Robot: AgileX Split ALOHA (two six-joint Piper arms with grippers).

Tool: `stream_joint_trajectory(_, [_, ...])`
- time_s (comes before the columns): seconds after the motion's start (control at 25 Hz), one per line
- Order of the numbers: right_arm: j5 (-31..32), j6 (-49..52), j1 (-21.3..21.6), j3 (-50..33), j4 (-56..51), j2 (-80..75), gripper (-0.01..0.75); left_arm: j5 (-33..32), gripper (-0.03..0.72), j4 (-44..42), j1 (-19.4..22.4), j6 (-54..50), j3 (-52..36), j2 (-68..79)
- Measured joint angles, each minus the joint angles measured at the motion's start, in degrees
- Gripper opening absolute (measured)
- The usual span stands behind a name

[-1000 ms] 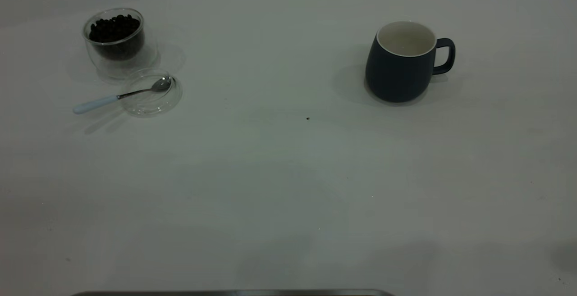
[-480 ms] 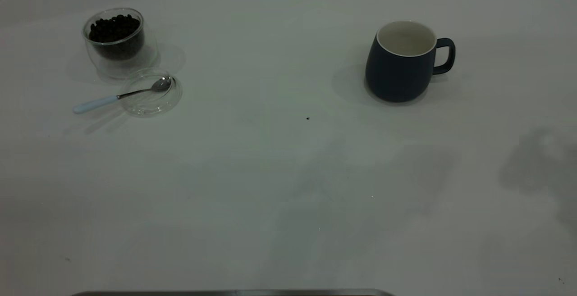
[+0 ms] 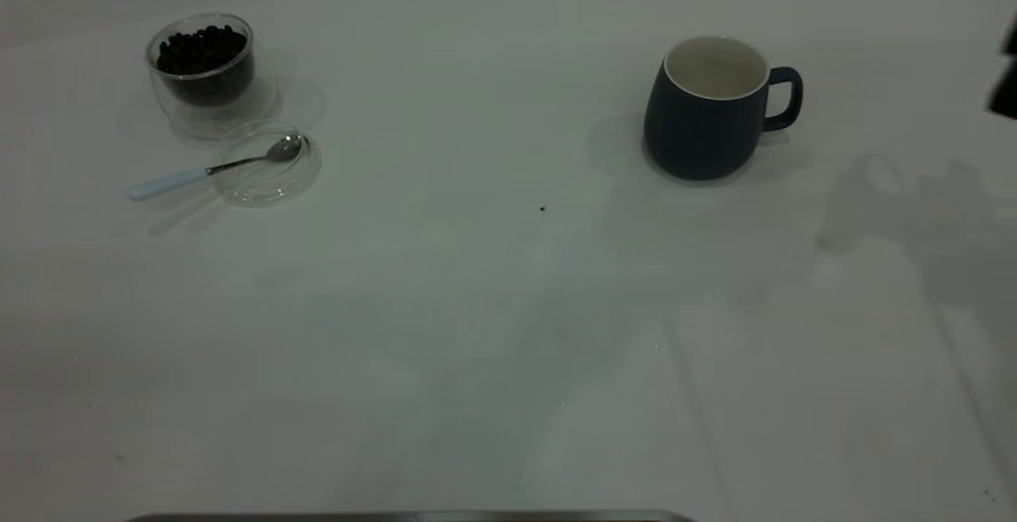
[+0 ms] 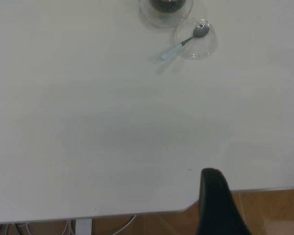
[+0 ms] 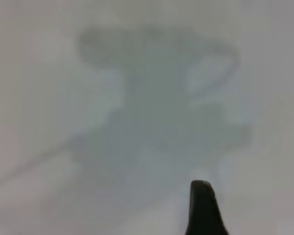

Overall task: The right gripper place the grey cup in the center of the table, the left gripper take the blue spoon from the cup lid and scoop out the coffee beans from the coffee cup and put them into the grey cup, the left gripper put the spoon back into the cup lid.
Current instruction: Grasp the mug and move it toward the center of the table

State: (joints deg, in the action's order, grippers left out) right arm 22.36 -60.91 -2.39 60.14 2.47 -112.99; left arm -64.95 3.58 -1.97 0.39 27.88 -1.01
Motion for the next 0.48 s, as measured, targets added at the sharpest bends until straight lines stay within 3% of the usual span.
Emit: stream_joint_trajectory(0.48, [1.9, -8.7, -4.9, 19.7, 0.0, -18.4, 0.457, 0.0, 0.475, 0.0, 0.0, -0.1, 0.0, 0.0])
